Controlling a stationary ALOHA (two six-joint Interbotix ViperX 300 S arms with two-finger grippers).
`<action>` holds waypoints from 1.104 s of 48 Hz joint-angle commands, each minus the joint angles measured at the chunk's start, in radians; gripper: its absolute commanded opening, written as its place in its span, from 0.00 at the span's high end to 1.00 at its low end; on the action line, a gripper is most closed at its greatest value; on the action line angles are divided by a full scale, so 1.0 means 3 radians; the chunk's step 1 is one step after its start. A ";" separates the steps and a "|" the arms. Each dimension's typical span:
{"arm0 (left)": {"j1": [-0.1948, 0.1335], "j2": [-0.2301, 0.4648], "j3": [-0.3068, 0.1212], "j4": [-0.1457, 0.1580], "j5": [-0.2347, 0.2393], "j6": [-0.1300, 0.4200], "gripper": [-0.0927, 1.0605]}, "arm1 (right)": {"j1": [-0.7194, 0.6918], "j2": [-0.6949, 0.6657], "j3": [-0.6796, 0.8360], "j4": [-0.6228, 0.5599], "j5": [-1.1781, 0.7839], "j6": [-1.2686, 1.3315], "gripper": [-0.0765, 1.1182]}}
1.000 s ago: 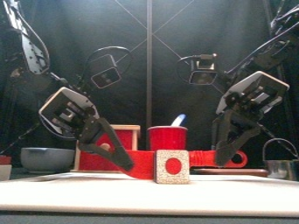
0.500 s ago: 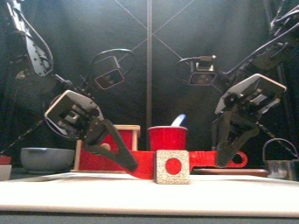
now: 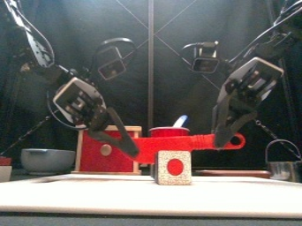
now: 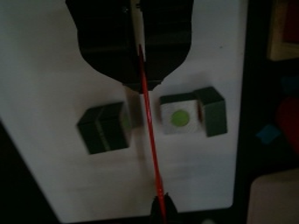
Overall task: Cut the sushi into 4 pieces with the knife
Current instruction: Cut the sushi into 4 pieces
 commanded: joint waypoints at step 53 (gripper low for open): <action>-0.0343 0.0317 -0.0174 -0.0256 -0.0066 -0.0020 0.69 | 0.0082 0.0194 0.0015 0.0179 -0.0164 0.0005 0.88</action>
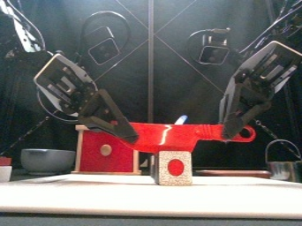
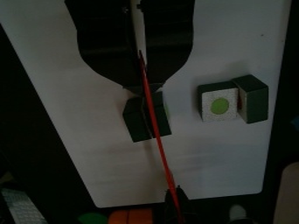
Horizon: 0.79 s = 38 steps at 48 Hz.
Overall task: Cut the sushi into 4 pieces with the knife
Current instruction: Cut the sushi into 4 pieces
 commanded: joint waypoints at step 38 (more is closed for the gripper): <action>0.0112 0.0455 -0.0194 -0.0072 -0.0010 0.0046 0.69 | -0.0128 0.0343 -0.0102 0.0000 -0.0082 0.0000 0.88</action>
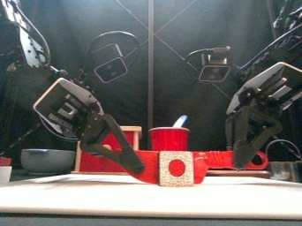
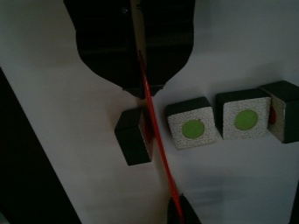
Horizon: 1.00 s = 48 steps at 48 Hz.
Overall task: Cut the sushi into 4 pieces with the knife
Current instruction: Cut the sushi into 4 pieces
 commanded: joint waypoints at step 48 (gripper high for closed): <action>0.0118 -0.1002 0.0107 0.0281 0.0266 0.0026 0.26 | -0.0010 -0.0675 0.0020 0.0015 0.0225 0.0015 0.88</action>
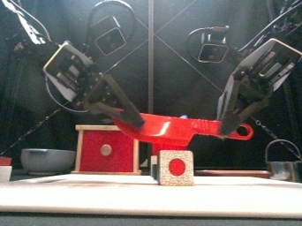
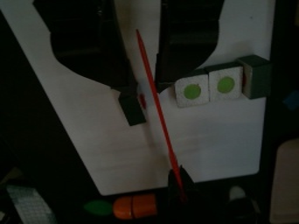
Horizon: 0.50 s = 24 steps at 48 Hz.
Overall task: Cut the sushi into 4 pieces with the knife
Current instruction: Cut the sushi into 4 pieces
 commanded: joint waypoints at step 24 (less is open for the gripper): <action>0.0020 -0.0603 0.0373 -0.0005 -0.0041 -0.0015 0.26 | -0.0077 -0.1289 0.0660 0.0670 0.1161 0.0128 0.87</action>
